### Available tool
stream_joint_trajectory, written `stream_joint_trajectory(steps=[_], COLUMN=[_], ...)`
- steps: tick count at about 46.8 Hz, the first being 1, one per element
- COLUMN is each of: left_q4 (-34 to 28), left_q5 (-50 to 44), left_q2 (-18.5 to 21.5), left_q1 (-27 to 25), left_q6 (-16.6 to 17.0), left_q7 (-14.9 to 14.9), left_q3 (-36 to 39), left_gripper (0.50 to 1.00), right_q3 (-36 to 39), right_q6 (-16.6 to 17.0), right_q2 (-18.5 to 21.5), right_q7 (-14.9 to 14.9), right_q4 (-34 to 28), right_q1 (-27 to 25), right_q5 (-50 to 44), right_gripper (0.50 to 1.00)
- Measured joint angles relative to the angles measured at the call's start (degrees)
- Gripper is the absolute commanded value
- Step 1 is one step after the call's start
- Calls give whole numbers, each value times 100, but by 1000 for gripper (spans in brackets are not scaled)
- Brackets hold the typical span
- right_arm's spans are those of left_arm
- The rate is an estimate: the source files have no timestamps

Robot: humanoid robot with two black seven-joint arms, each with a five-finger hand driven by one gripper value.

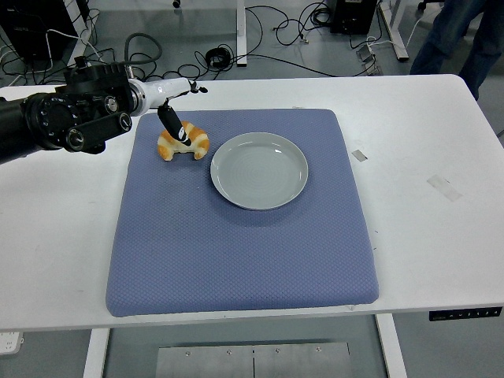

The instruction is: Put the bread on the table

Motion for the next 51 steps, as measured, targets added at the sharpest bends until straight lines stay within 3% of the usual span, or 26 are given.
stream_joint_trajectory(steps=[16,25,38,51], left_q4=[-28,-109,-801,-819], left_q5=[1,11,-127,-838], left_q2=[200,561,1140,1554], left_q1=[-543,-732,-958,-912], left_q6=[-321,-484,-284,-12], left_q7=[66,132,168,160], left_q3=[-38,48,21,-396], left_gripper=[980,978,978,980], right_q3=[0,0,0,0], right_q6=[0,0,0,0], right_q2=[0,0,0,0], right_q7=[0,1,0,1], right_q4=[0,0,0,2], right_q1=[-1,0,0,0], right_q5=[0,0,0,0], right_gripper=[1000,1000,1000,1000])
